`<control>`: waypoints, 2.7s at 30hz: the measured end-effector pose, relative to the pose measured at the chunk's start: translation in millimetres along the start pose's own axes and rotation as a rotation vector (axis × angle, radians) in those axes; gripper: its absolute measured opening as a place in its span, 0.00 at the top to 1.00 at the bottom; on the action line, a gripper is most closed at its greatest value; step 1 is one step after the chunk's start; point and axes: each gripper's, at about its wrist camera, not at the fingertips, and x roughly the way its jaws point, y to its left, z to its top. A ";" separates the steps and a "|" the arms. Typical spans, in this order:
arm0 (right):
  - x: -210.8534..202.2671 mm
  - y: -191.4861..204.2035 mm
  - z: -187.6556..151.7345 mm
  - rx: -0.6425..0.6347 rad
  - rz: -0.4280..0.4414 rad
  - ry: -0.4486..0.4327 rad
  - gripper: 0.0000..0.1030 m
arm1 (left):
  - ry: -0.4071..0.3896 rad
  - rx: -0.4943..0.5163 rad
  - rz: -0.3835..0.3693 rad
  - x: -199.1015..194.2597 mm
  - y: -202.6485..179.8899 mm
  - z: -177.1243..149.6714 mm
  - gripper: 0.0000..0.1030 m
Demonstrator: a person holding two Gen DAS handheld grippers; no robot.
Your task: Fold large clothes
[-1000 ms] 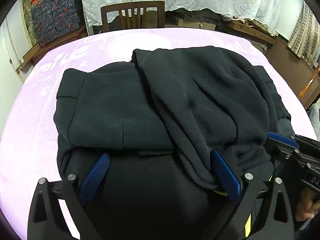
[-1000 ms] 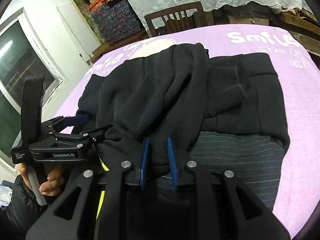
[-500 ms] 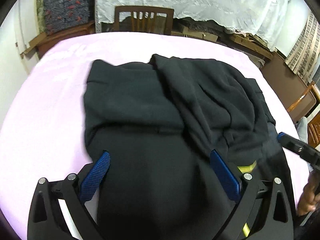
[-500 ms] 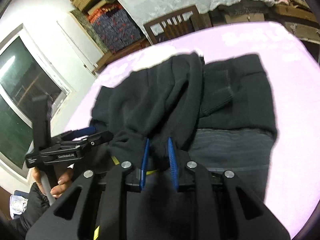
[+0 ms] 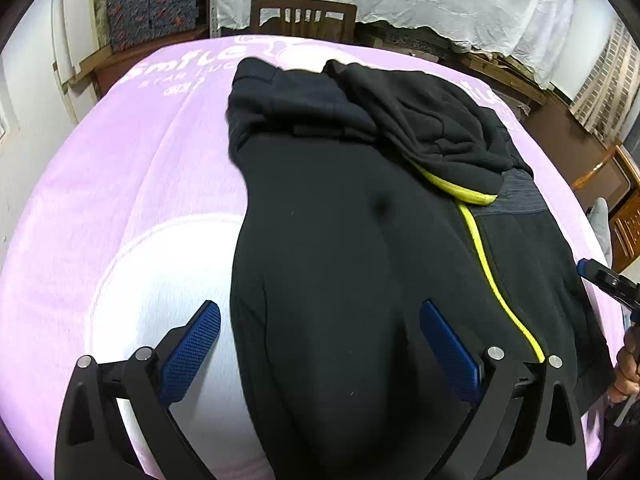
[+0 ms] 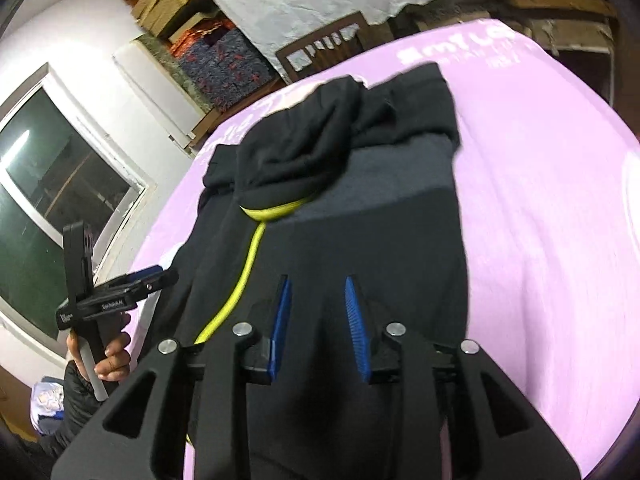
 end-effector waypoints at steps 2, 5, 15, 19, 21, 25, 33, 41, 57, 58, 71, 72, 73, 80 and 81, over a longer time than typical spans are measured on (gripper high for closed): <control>-5.7 -2.9 -2.6 0.009 0.003 -0.016 0.72 | 0.008 -0.012 0.007 3.3 2.6 1.3 0.03; -14.0 -14.6 -4.3 0.048 0.008 -0.042 0.68 | 0.012 -0.039 0.006 4.9 11.9 1.2 0.03; -16.2 -55.7 1.9 0.189 -0.020 -0.059 0.68 | 0.002 -0.038 0.016 4.7 24.5 1.9 0.03; -25.8 -62.6 2.3 0.215 -0.015 -0.094 0.68 | -0.008 -0.038 -0.036 0.5 23.1 1.8 0.03; -23.8 -66.9 1.6 0.232 -0.019 -0.082 0.68 | 0.000 -0.039 -0.059 2.6 22.7 3.0 0.03; -13.5 -67.2 0.1 0.237 0.001 -0.036 0.67 | -0.006 -0.033 -0.083 5.4 21.6 5.5 0.03; -5.8 -66.2 -3.4 0.230 0.001 -0.014 0.64 | -0.005 -0.025 -0.101 5.9 17.6 5.9 0.03; -11.4 -75.8 -14.3 0.317 0.084 -0.002 0.64 | 0.017 -0.085 -0.181 -8.0 24.2 -10.3 0.03; -53.9 -38.4 -96.3 0.259 0.136 0.064 0.61 | 0.034 -0.065 -0.320 -61.5 8.6 -102.8 0.03; -55.2 -34.1 -101.6 0.247 0.141 0.070 0.61 | 0.030 -0.062 -0.319 -63.5 5.9 -107.3 0.03; -56.1 -36.1 -103.9 0.296 0.204 0.087 0.61 | 0.041 -0.089 -0.359 -59.9 9.4 -101.0 0.03; -55.3 -39.1 -100.3 0.306 0.203 0.087 0.61 | 0.043 -0.092 -0.371 -58.3 10.1 -98.8 0.03; -54.1 -40.9 -97.8 0.313 0.204 0.088 0.61 | 0.043 -0.097 -0.381 -56.6 10.5 -96.7 0.03; -44.1 -26.9 -92.0 0.238 0.153 0.073 0.61 | 0.044 -0.104 -0.385 -55.6 8.9 -95.6 0.10; -43.8 -25.3 -92.5 0.232 0.145 0.073 0.61 | 0.044 -0.106 -0.381 -56.3 9.3 -96.2 0.12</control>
